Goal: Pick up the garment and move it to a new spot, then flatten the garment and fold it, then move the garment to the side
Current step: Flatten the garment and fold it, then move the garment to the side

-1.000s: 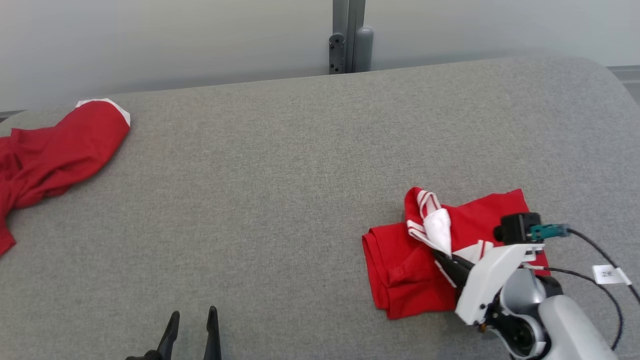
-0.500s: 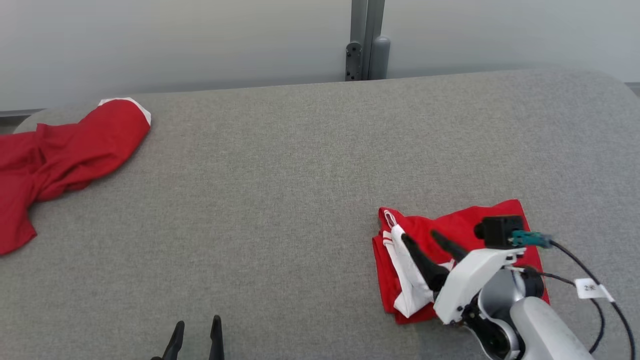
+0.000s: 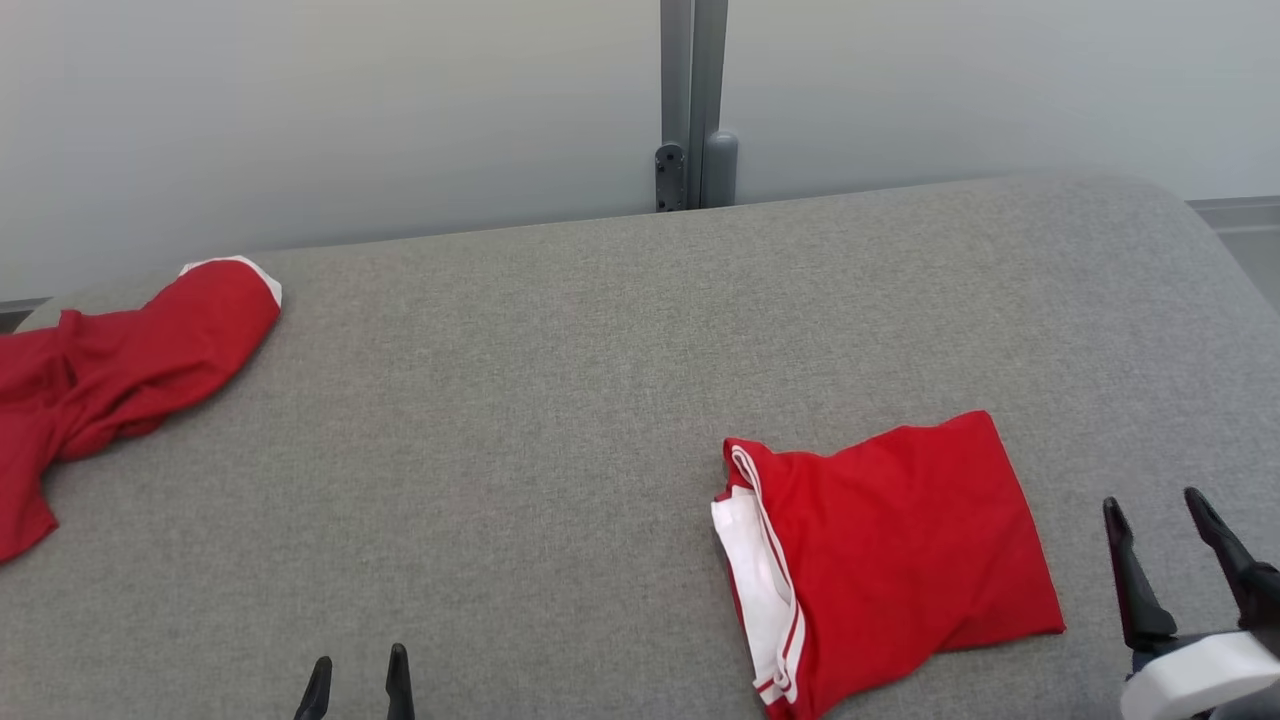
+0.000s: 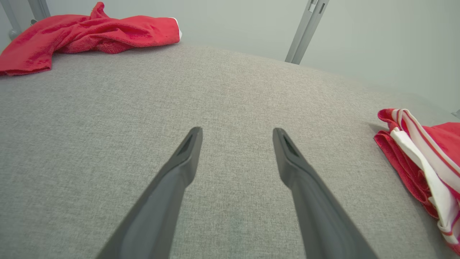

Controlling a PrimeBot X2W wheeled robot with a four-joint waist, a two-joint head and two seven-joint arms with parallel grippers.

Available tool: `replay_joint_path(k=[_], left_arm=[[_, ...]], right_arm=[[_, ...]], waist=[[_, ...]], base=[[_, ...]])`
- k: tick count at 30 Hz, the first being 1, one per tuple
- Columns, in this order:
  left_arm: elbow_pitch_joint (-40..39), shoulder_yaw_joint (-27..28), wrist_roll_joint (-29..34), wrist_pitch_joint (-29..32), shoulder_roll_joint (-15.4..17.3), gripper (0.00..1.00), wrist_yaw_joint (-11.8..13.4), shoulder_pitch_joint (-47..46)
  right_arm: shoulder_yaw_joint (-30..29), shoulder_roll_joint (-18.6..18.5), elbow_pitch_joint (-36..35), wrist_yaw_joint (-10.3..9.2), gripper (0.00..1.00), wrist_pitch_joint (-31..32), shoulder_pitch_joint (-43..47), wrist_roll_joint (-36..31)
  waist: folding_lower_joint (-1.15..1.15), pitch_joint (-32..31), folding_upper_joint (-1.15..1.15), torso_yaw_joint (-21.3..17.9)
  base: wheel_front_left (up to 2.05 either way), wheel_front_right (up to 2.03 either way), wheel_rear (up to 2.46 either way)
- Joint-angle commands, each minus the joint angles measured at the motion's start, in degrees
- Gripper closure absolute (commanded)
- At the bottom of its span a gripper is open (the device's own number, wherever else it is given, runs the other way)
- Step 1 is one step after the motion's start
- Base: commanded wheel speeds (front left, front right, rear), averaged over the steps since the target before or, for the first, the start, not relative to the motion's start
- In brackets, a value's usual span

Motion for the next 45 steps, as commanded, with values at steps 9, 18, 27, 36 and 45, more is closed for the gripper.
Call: replay_joint_path(k=[9, 18, 27, 36, 45], left_arm=[[-1.78, 2.07, 1.44, 0.0, 0.08, 0.0, -2.59, 1.02], [-2.69, 3.89, 2.22, 0.0, 0.08, 0.0, -3.12, 0.24], [-3.94, 3.48, 2.87, 0.0, 0.09, 0.0, -3.54, -1.18], [-1.5, 2.26, 1.47, 0.0, 0.1, 0.0, -3.74, -3.57], [-1.73, 2.1, 1.03, 0.0, 0.1, 0.0, -3.81, -5.21]], right_arm=[[-8.81, 7.05, 0.03, -0.03, 0.0, -0.85, 4.11, -9.54], [-8.61, 8.61, -5.04, -0.03, 0.0, -0.86, 0.7, -8.95], [-0.51, 0.38, 5.24, -0.04, 0.0, 9.27, -8.77, 1.94], [6.96, -4.92, 12.71, -0.05, 0.0, 32.2, -15.46, 11.67], [6.94, -3.24, 16.01, 0.0, 1.0, 38.88, -17.24, 14.2]], waist=[[0.0, -1.88, 0.0, -0.56], [0.0, -1.7, 0.0, 0.07], [0.0, 1.59, 0.0, 2.63], [0.0, 5.74, 0.0, 6.61], [0.0, 7.82, 0.0, 8.09]], base=[[0.0, 0.0, 0.0], [0.0, 0.0, 0.0], [0.0, 0.0, 0.0], [0.0, 0.0, 0.0], [0.0, 0.0, 0.0]])
